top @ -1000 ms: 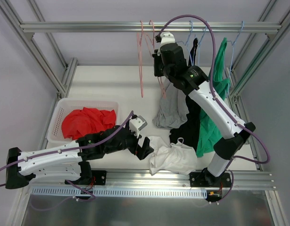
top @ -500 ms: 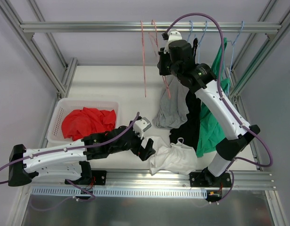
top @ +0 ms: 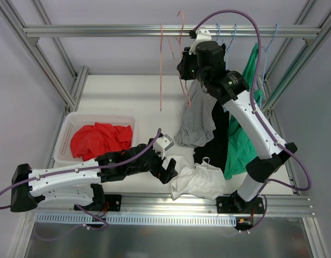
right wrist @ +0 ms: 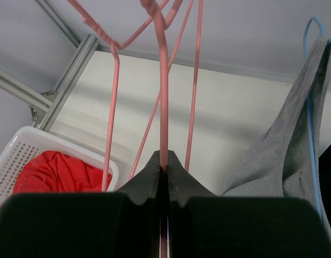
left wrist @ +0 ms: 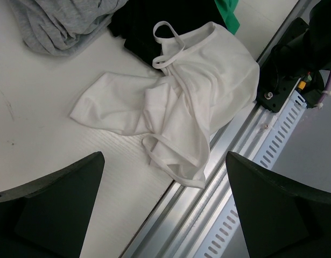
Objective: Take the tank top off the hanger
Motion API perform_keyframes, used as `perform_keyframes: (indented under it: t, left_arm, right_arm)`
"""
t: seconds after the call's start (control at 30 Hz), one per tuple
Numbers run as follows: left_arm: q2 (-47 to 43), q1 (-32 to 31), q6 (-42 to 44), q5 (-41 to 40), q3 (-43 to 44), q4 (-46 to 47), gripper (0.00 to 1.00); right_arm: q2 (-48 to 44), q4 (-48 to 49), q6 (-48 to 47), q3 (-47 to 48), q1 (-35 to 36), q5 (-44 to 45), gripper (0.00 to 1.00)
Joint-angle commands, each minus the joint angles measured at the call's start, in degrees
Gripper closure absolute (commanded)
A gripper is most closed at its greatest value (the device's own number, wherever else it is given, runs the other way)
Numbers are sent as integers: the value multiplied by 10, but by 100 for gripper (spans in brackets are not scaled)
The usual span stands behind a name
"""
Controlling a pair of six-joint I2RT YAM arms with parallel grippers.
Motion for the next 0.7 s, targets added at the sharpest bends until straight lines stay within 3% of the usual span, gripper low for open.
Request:
perform_keyframes:
  t: [0.0, 0.33, 0.4, 0.43, 0.47, 0.53, 0.57, 0.63, 0.67]
  left_arm:
    - [-2, -5, -14, -8, 3, 13, 1]
    - [-5, -6, -22, -11, -8, 14, 1]
    - [0, -7, -24, -12, -5, 15, 1]
    - [11, -7, -25, -12, -3, 17, 1]
    - [18, -7, -26, -12, 2, 18, 1]
    - [44, -10, -27, -12, 8, 22, 1]
    - [56, -13, -27, -18, 16, 23, 1]
    - [95, -17, -31, -26, 24, 25, 1]
    - [110, -22, -32, -27, 37, 25, 1]
  right_arm:
    - [30, 17, 16, 47, -12, -11, 100]
    - [48, 4, 37, 5, -8, -41, 100]
    - [28, 5, 32, -15, -6, -44, 91]
    - [21, 5, 30, -21, -4, -46, 81]
    - [3, 5, 29, -30, -3, -49, 61]
    - [-19, 5, 24, -57, -4, -49, 48]
    - [-33, 5, 22, -68, -4, -48, 36]
    - [-83, 4, 10, -103, -5, -46, 32]
    - [-102, 3, 3, -117, -5, -47, 22]
